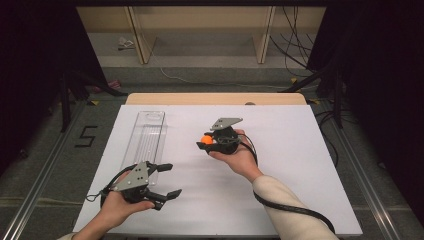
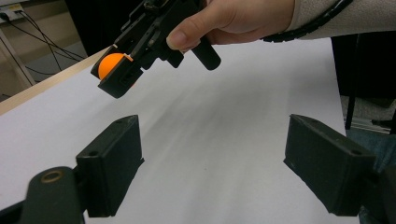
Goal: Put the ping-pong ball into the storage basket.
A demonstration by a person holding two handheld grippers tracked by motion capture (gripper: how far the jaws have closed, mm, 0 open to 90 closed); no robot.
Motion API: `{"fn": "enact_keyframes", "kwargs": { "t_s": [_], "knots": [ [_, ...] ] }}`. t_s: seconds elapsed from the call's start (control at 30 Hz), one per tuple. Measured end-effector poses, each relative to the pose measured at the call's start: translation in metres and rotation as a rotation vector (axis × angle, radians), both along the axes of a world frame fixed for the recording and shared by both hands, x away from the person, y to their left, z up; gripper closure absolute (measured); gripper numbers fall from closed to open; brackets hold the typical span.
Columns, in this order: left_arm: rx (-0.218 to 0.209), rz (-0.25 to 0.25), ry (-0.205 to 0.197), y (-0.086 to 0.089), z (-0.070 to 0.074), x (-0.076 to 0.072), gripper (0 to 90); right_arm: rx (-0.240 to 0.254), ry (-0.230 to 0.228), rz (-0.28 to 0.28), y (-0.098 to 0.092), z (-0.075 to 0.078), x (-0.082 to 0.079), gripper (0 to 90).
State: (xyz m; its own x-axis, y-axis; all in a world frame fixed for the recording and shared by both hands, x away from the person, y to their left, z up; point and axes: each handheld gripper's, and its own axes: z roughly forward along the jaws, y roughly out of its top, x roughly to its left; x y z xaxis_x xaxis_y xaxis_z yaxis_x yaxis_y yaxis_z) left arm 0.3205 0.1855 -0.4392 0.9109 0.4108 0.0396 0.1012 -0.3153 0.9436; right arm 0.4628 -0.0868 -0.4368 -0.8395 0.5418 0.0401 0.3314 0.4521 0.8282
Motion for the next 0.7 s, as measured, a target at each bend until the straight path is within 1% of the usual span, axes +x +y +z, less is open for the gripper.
{"fn": "enact_keyframes", "kwargs": {
  "t_s": [0.7],
  "knots": [
    [0.003,-0.001,0.001,-0.001,0.000,0.000,18.2,0.002,0.001,0.015,0.011,0.002,-0.001,51.3]
  ]
}}
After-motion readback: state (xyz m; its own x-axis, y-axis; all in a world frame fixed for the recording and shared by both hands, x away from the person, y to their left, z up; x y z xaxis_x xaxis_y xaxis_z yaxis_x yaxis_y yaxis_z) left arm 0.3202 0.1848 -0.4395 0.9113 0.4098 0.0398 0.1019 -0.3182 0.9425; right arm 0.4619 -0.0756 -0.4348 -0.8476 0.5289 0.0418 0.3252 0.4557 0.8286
